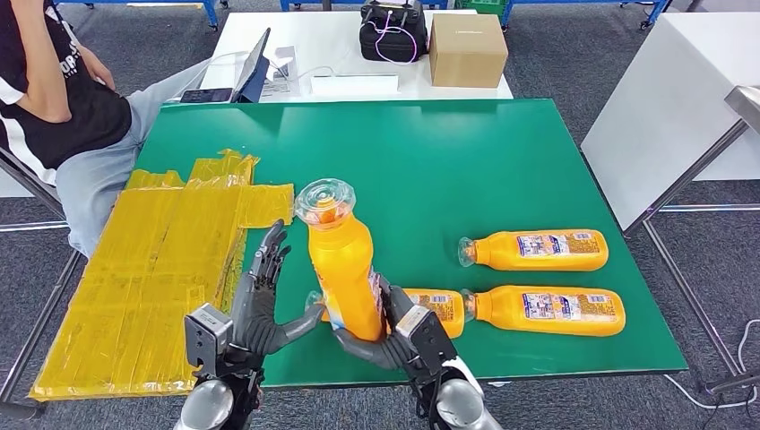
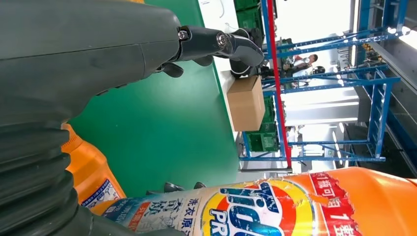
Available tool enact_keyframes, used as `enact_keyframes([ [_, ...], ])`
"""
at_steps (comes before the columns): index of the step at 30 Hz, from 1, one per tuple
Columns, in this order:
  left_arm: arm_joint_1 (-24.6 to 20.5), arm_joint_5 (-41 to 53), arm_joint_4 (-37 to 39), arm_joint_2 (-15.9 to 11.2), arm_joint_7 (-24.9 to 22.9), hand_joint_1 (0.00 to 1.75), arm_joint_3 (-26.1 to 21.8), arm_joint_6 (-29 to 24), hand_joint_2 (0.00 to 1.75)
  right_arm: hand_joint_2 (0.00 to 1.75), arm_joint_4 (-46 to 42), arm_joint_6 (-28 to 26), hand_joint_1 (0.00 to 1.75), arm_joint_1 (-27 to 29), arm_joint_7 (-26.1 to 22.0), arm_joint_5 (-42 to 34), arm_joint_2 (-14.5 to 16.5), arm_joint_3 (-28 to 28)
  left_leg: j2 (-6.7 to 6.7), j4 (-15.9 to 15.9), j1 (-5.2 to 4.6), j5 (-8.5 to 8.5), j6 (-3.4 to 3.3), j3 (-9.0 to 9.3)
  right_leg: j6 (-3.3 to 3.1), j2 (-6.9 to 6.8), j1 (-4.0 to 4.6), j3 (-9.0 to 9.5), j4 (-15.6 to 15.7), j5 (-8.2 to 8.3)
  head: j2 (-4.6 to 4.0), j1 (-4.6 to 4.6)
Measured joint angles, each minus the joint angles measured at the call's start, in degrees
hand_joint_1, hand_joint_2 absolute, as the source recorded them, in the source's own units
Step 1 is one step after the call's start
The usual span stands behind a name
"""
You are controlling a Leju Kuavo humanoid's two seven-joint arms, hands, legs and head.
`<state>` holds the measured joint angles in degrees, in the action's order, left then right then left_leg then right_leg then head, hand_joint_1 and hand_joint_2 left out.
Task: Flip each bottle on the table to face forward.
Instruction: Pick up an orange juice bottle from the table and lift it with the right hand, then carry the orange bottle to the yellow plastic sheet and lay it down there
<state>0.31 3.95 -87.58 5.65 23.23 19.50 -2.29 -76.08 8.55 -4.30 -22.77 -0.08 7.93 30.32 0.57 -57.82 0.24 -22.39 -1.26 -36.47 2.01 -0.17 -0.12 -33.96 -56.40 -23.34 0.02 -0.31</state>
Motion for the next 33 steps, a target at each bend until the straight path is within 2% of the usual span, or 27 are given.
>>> enact_keyframes([
  [8, -0.75, -1.15, 0.00, -0.32, -0.60, 0.00, 1.25, 2.26, 1.75, 1.75, 0.20, -1.30, 1.75, -0.07, -0.22, 1.85, 0.03, 1.36, 0.00, 0.00, 0.01, 0.00, 0.00, 0.00, 0.00, 0.00, 0.01, 0.00, 0.00, 0.00, 0.00, 0.01],
  [20, -0.42, -4.19, -3.71, -2.22, -0.01, 0.00, 7.83, 8.00, 1.75, 1.75, 1.46, -5.65, 1.75, -0.98, -1.43, 5.68, 0.14, 2.77, 0.01, 0.00, 0.00, 0.00, 0.00, -0.02, 0.00, 0.00, 0.01, 0.01, 0.00, 0.00, 0.00, 0.00],
  [33, 0.45, -4.86, -5.98, -3.76, 0.19, 0.00, 8.79, 9.01, 1.75, 1.75, 1.42, -9.01, 1.75, -1.18, -2.22, 8.83, -0.48, 1.16, 0.01, 0.00, 0.00, 0.00, 0.00, -0.01, 0.00, 0.00, 0.00, 0.01, 0.00, 0.00, 0.00, 0.00],
])
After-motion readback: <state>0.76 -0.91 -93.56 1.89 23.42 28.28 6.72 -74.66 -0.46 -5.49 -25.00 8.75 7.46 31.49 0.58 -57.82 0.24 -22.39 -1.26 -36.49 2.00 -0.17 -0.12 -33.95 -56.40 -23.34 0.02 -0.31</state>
